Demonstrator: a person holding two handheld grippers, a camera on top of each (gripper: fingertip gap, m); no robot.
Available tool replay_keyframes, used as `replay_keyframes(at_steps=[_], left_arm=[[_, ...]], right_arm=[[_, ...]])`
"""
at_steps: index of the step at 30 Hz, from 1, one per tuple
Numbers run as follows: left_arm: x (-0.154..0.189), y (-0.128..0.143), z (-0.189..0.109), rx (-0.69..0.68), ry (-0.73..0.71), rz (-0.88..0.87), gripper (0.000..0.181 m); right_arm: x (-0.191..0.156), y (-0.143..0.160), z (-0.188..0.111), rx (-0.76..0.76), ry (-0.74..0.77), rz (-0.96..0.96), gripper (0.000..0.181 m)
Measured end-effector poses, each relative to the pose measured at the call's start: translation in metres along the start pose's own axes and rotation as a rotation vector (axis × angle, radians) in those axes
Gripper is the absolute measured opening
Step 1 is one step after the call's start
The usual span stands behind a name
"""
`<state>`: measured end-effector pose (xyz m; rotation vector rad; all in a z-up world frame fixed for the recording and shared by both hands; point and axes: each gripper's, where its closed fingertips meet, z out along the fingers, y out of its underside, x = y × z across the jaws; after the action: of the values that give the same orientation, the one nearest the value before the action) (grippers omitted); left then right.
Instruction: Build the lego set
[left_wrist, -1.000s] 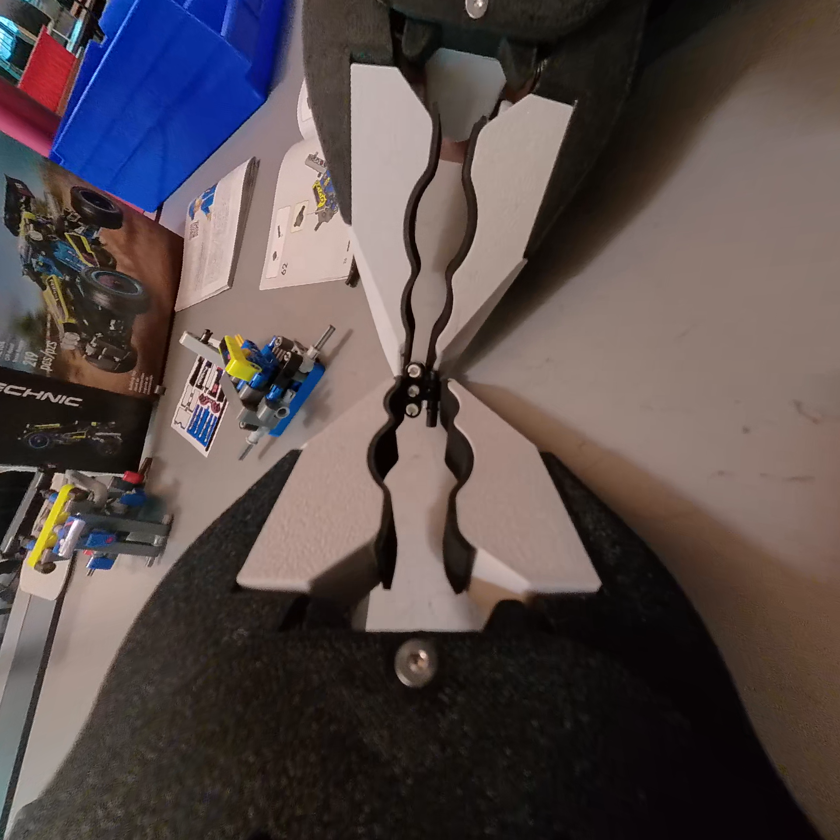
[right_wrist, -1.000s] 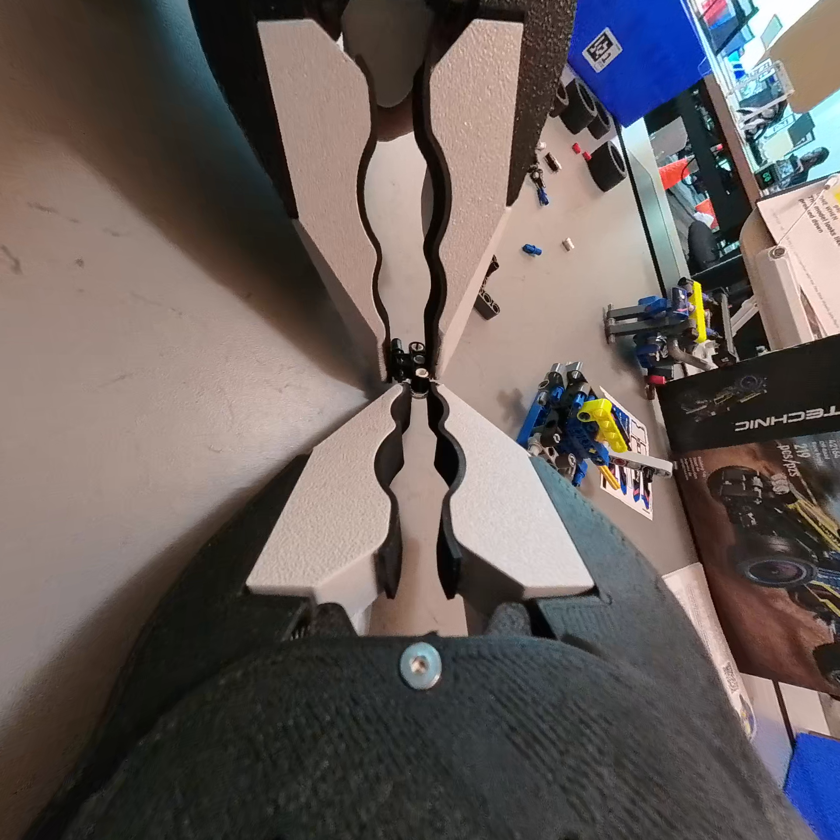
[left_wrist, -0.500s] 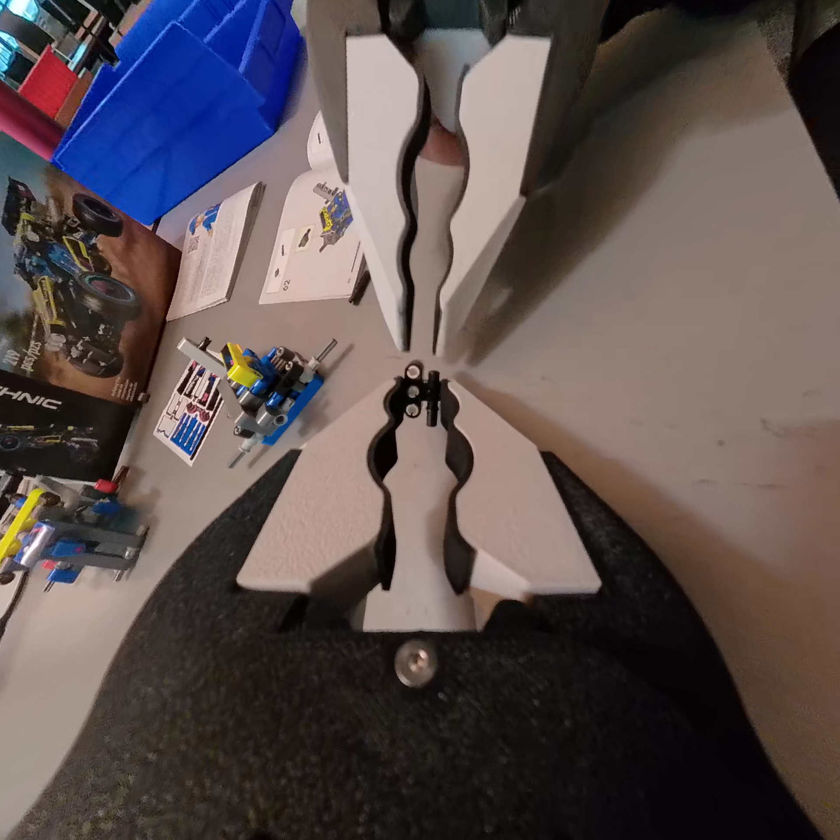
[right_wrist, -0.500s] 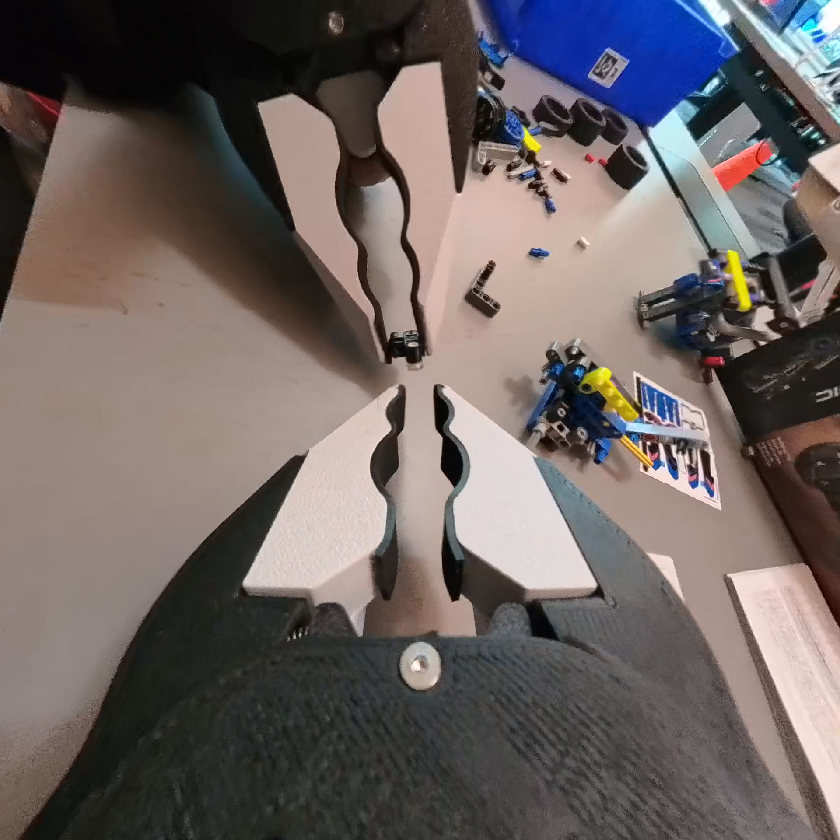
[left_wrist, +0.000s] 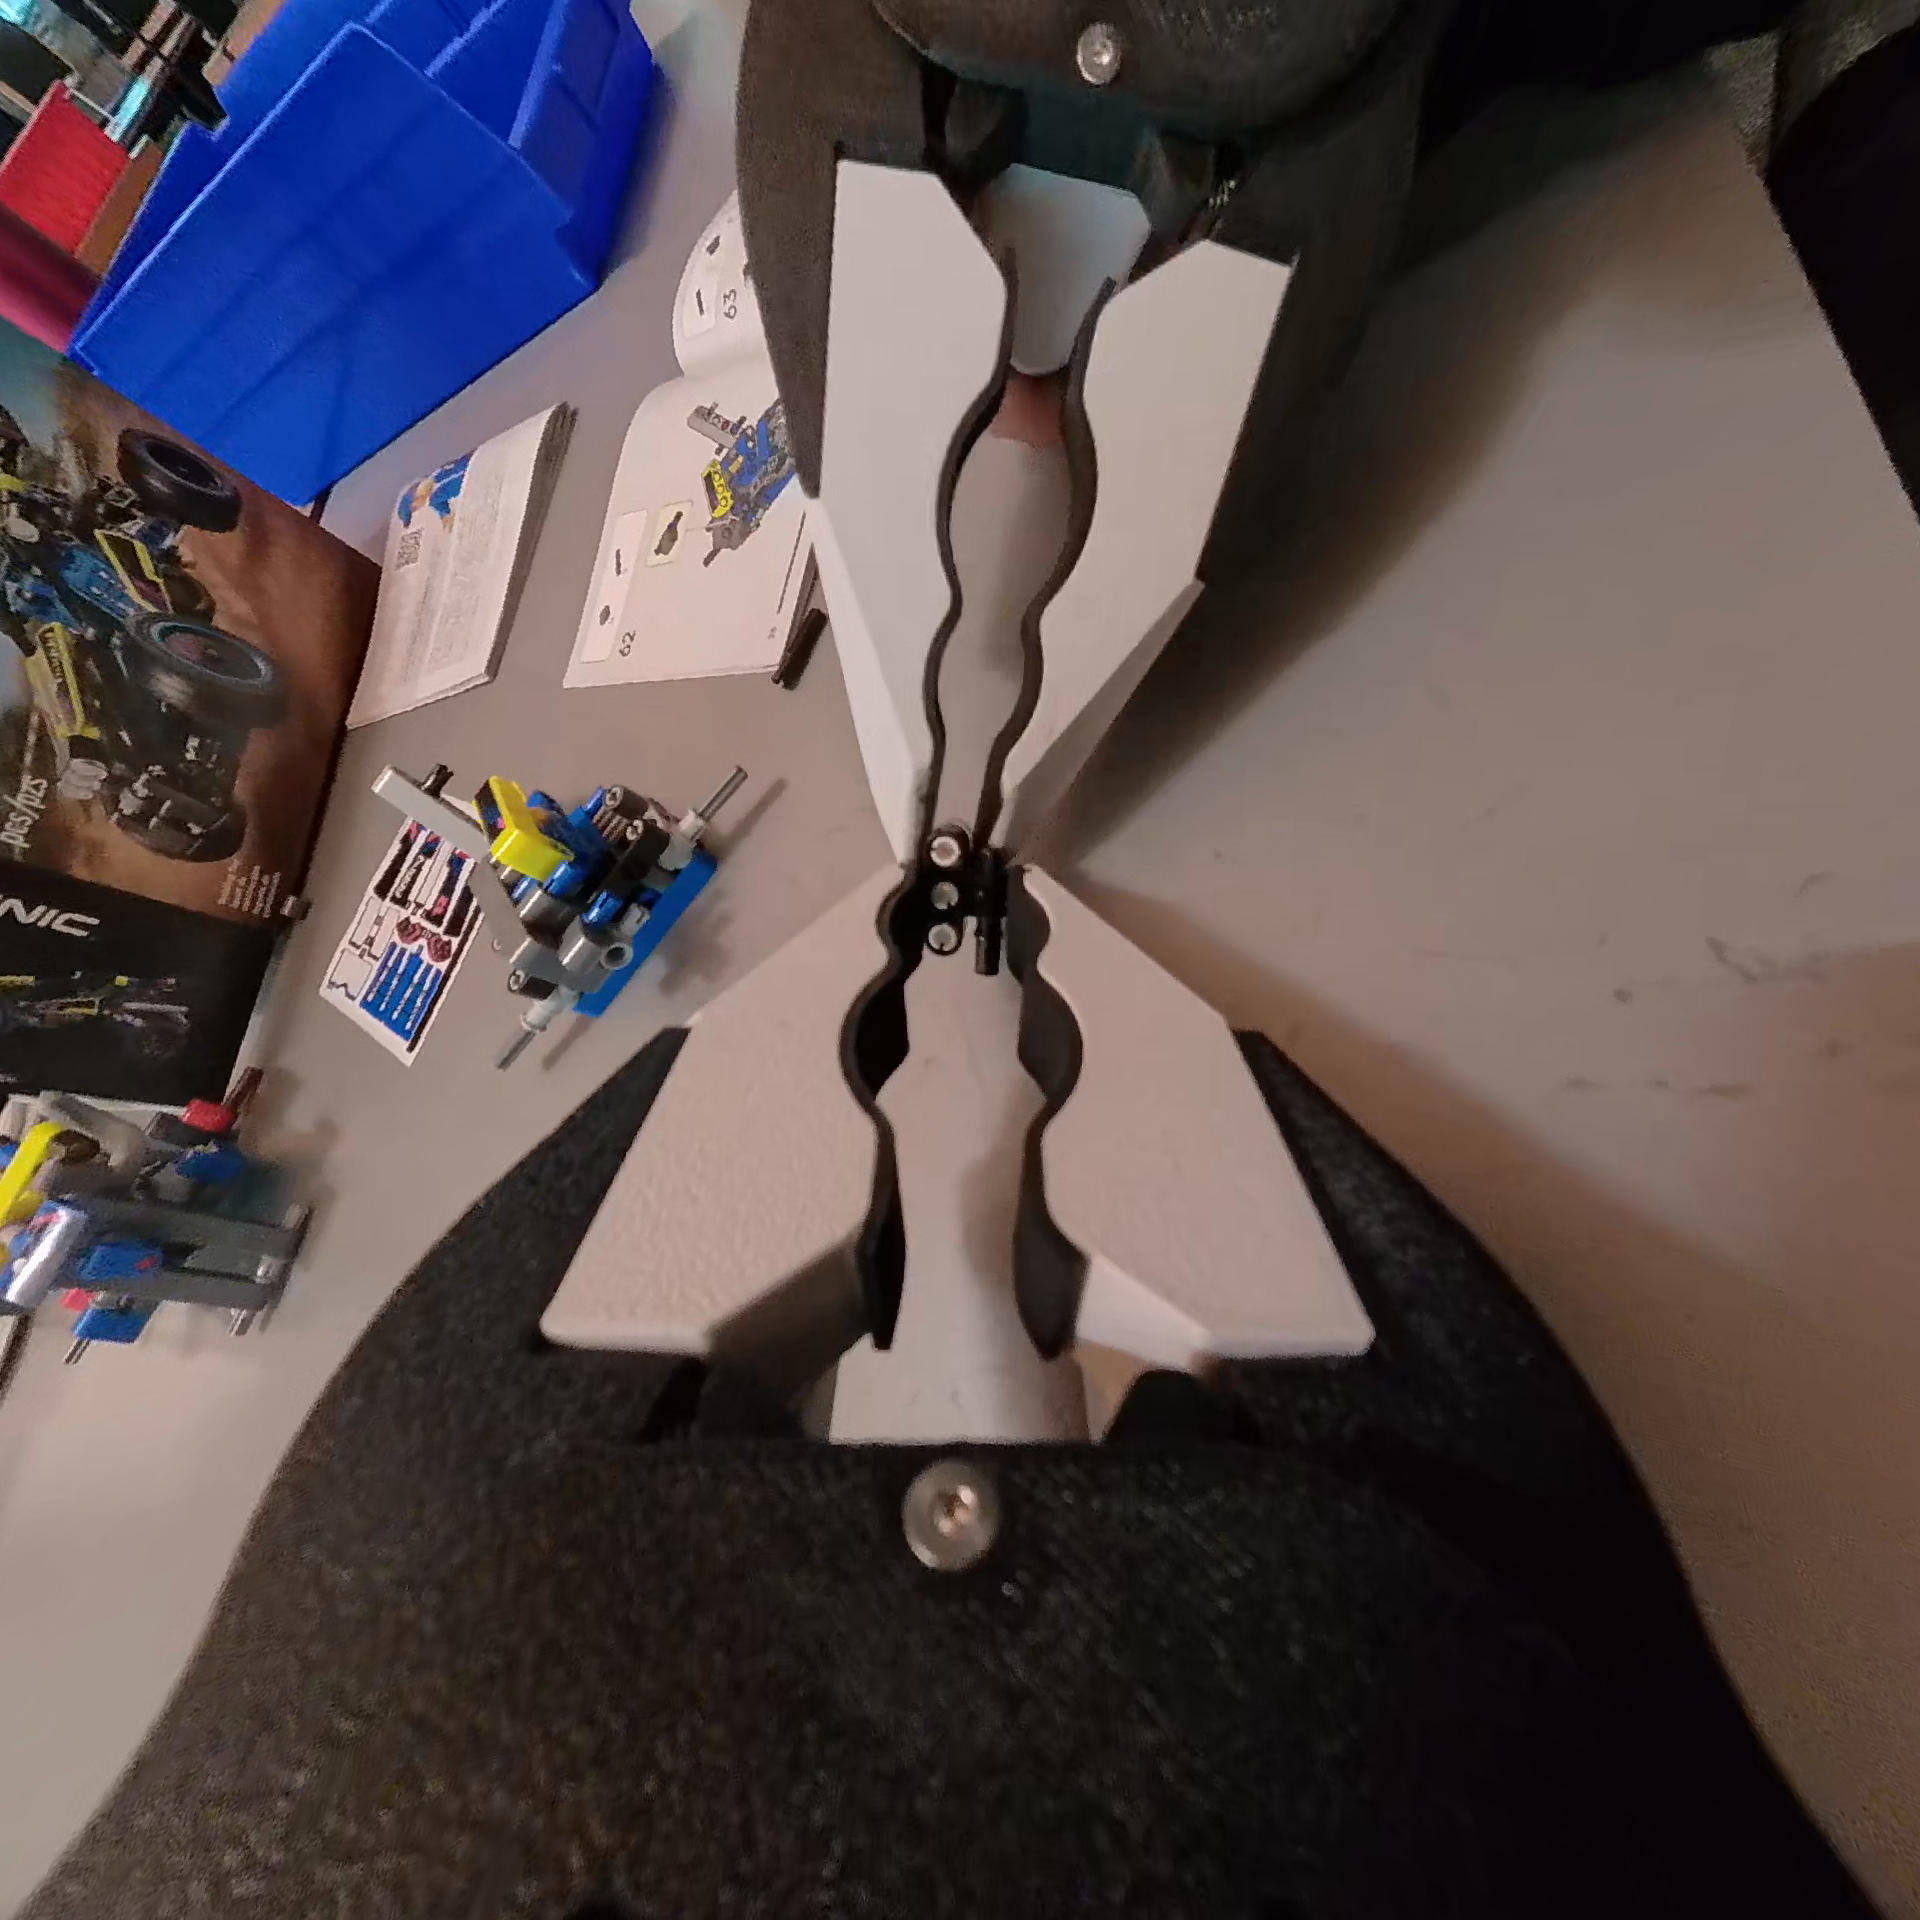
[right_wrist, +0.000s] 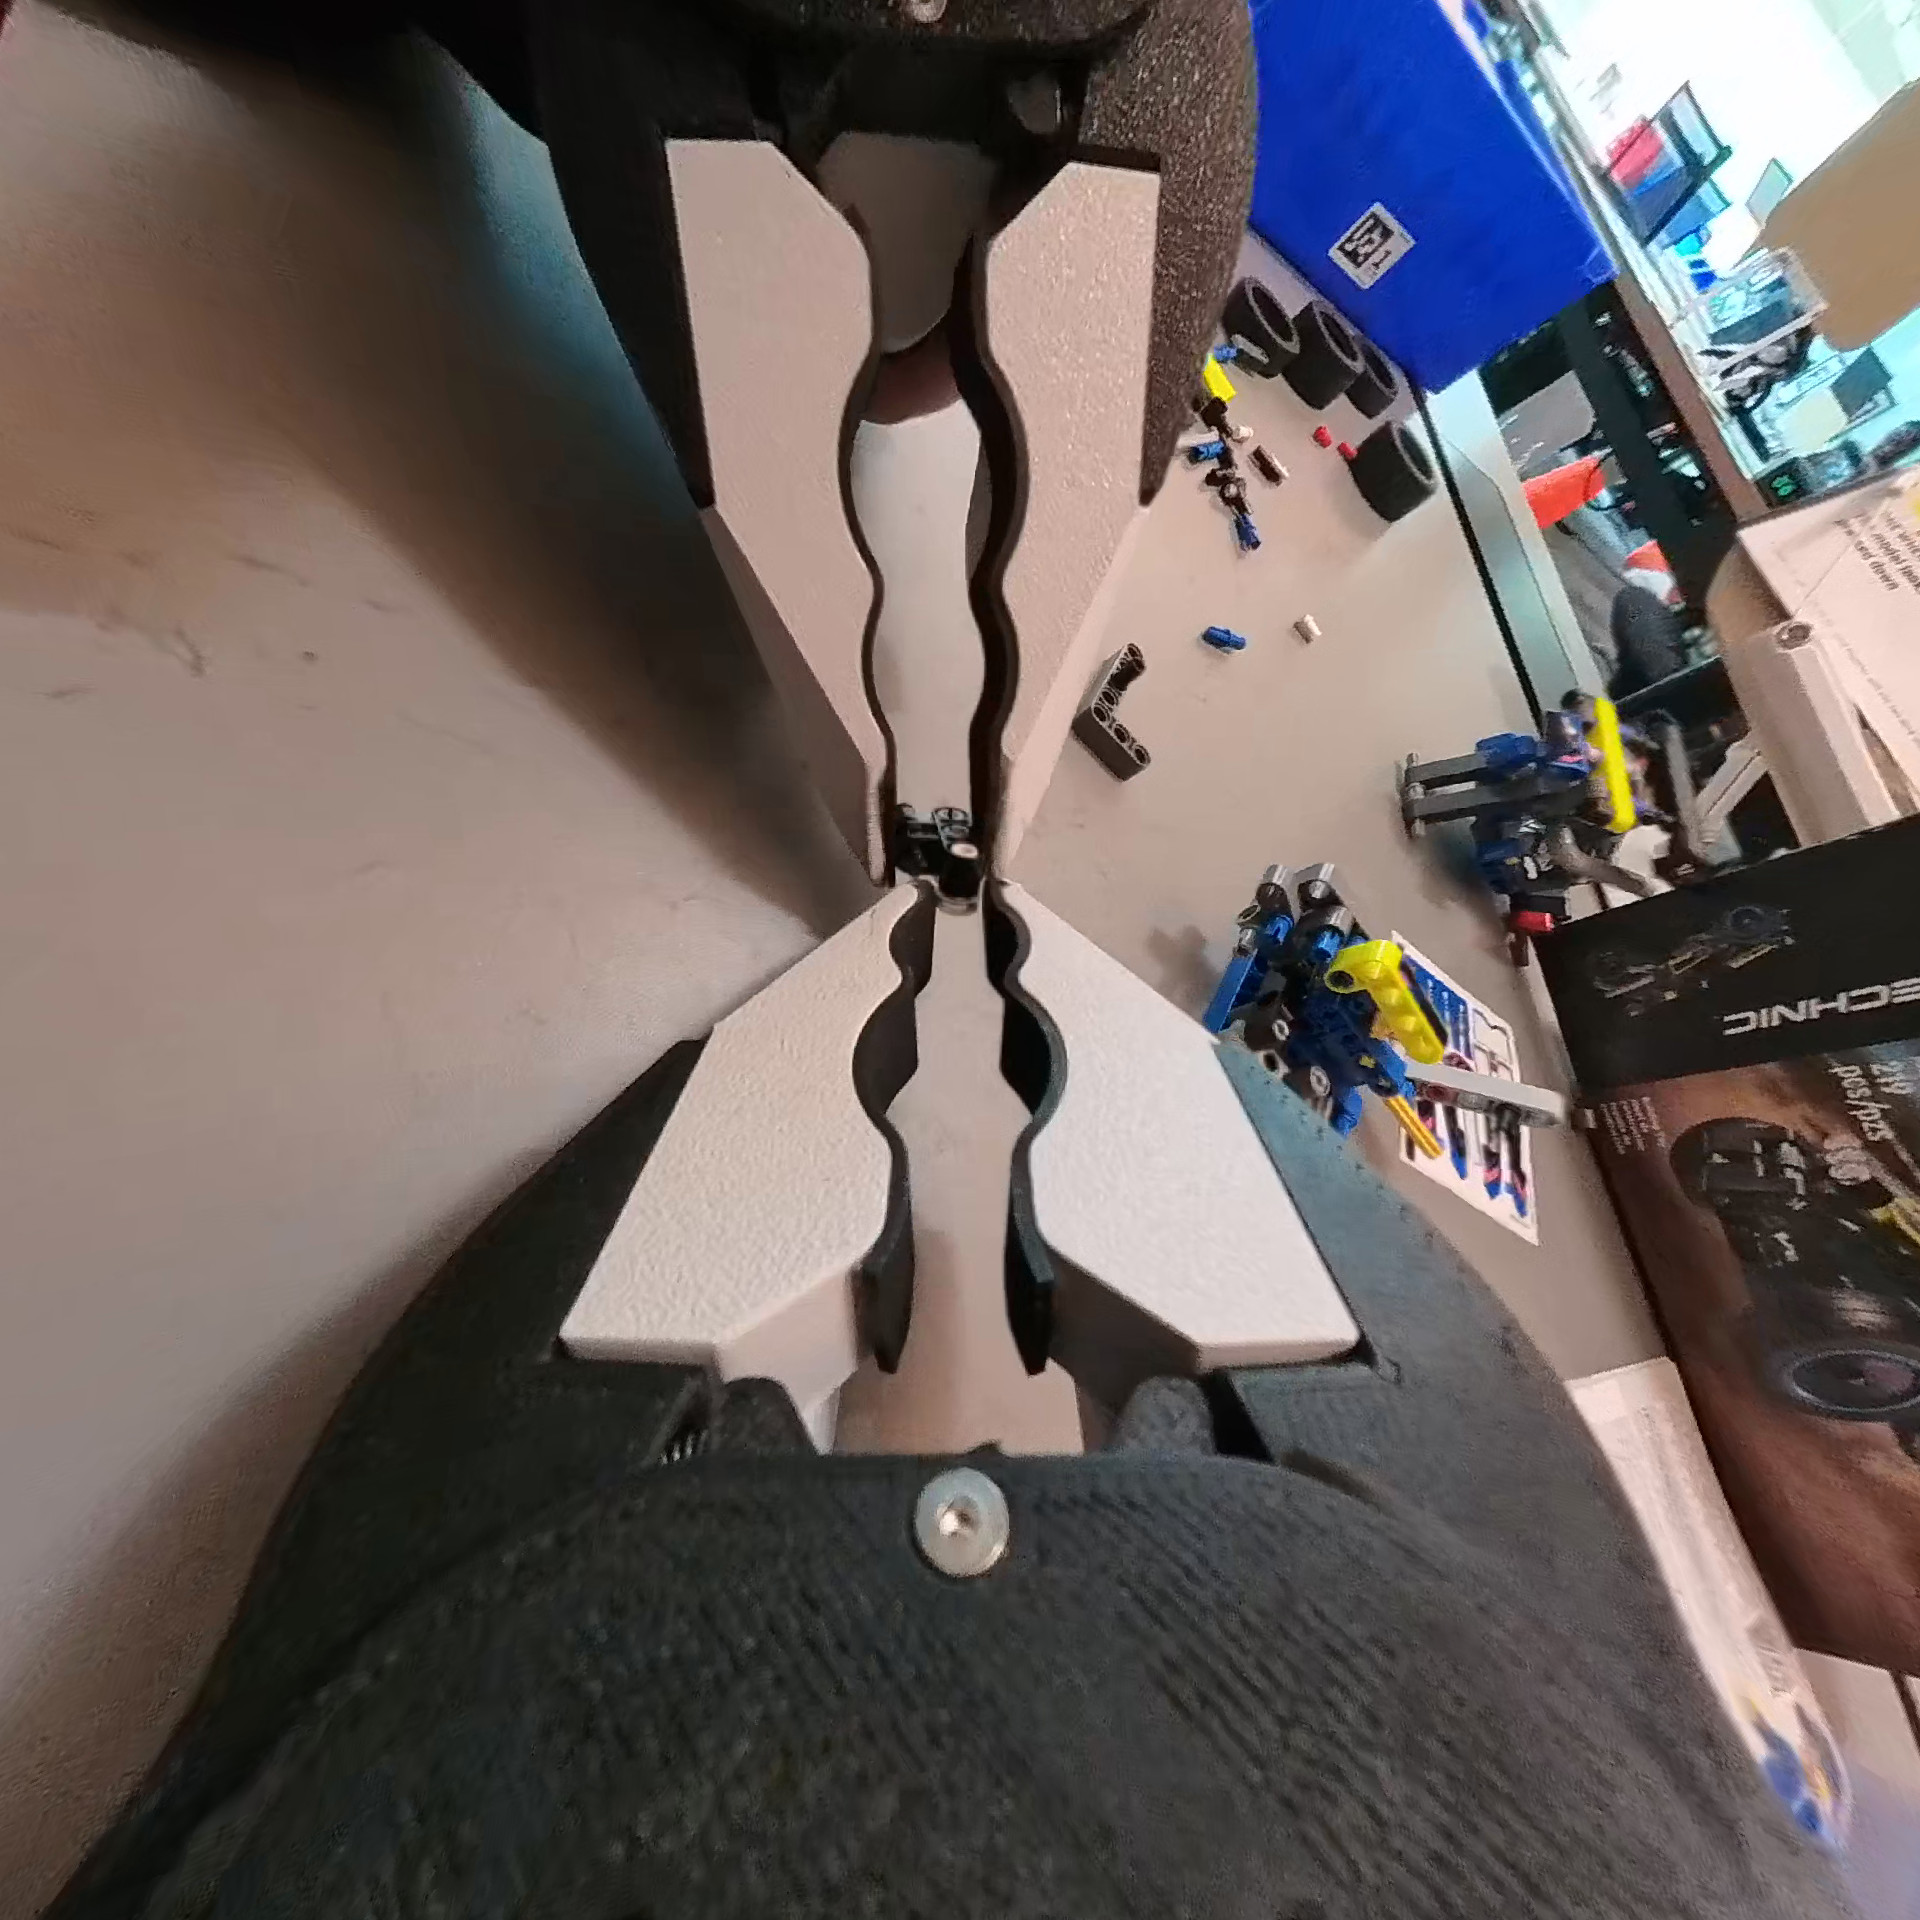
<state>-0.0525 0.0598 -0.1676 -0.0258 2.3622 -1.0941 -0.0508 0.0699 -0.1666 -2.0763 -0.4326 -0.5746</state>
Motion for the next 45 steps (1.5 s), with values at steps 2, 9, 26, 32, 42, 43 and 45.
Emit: replay_keyframes(at_steps=[2, 9, 26, 32, 42, 43, 45], left_arm=[[0.001, 0.001, 0.001, -0.008, 0.005, 0.000, 0.012], [-0.006, 0.004, 0.003, -0.030, -0.054, -0.011, 0.012], [-0.016, 0.008, -0.007, -0.025, -0.082, -0.034, 0.012], [-0.010, 0.014, -0.004, -0.045, -0.048, -0.028, 0.012], [-0.010, 0.011, -0.006, -0.023, -0.040, -0.036, 0.012], [-0.011, 0.009, -0.007, -0.012, -0.043, -0.044, 0.012], [-0.013, 0.007, -0.008, 0.010, -0.045, -0.052, 0.012]], right_arm=[[-0.001, 0.001, 0.001, -0.011, 0.003, -0.017, 0.007], [0.006, 0.008, 0.005, -0.077, 0.064, -0.050, 0.006], [0.022, 0.027, -0.001, -0.126, 0.093, 0.076, 0.006], [0.016, 0.028, 0.001, -0.179, 0.034, -0.002, 0.014], [0.016, 0.030, -0.016, -0.152, -0.084, 0.108, 0.030], [0.016, 0.029, -0.019, -0.131, -0.090, 0.140, 0.031], [0.015, 0.029, -0.022, -0.087, -0.094, 0.196, 0.035]])
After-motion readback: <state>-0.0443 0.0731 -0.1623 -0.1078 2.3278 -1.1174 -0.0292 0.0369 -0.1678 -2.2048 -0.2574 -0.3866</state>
